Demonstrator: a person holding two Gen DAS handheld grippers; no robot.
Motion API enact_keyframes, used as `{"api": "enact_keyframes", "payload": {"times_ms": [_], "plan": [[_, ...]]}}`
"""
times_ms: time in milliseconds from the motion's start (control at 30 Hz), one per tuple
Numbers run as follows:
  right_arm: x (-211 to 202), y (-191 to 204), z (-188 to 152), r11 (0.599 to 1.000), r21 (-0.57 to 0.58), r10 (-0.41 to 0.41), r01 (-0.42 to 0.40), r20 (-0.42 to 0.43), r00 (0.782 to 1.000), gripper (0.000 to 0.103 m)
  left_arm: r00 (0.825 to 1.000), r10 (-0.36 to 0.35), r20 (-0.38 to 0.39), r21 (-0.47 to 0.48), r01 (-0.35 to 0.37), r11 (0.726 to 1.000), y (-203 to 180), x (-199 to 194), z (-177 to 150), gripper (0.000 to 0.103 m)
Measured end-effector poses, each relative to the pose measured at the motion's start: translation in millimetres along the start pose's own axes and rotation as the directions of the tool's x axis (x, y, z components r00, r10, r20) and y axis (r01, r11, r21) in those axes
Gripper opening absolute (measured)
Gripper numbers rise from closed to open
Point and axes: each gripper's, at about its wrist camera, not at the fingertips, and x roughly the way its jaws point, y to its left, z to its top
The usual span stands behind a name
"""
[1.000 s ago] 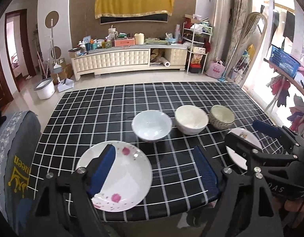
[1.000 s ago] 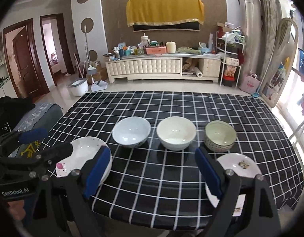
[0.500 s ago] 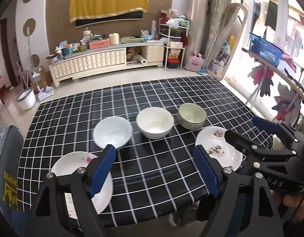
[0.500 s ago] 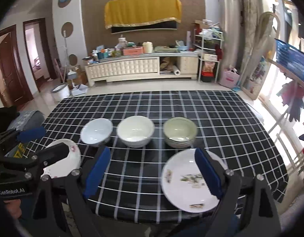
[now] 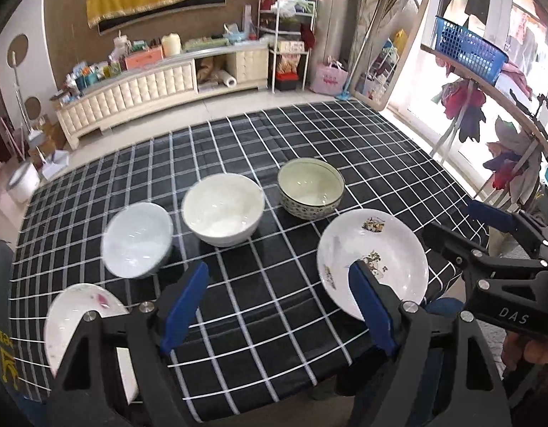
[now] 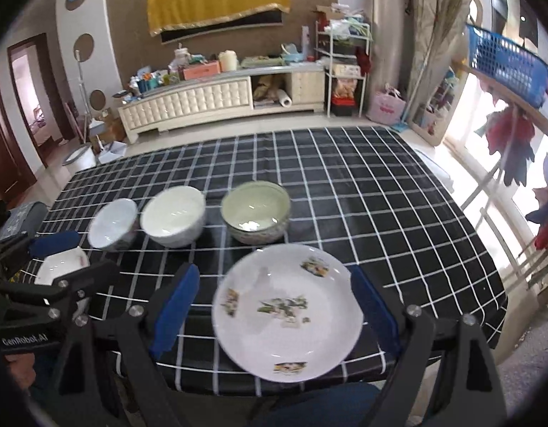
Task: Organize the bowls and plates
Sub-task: 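Move the right gripper to the cartoon-print plate rim and grasp it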
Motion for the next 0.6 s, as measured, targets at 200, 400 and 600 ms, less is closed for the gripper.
{"api": "enact_keyframes", "payload": {"times_ms": [200, 400, 600], "plan": [[25, -21, -4, 1.000, -0.002, -0.019, 0.019, -0.058, 0.998, 0.090, 0.997, -0.021, -0.077, -0.026, 0.019, 0.999, -5, 41, 7, 0.080], [57, -44, -13, 0.999, 0.015, -0.032, 0.035, -0.141, 0.989, 0.073, 0.986, -0.049, -0.162, -0.037, 0.043, 0.998, -13, 83, 2, 0.079], [84, -61, -31, 0.999, 0.025, -0.034, 0.041, -0.222, 0.975, 0.058, 0.971, -0.049, -0.234, -0.015, 0.046, 0.999, -24, 120, -4, 0.060]]}}
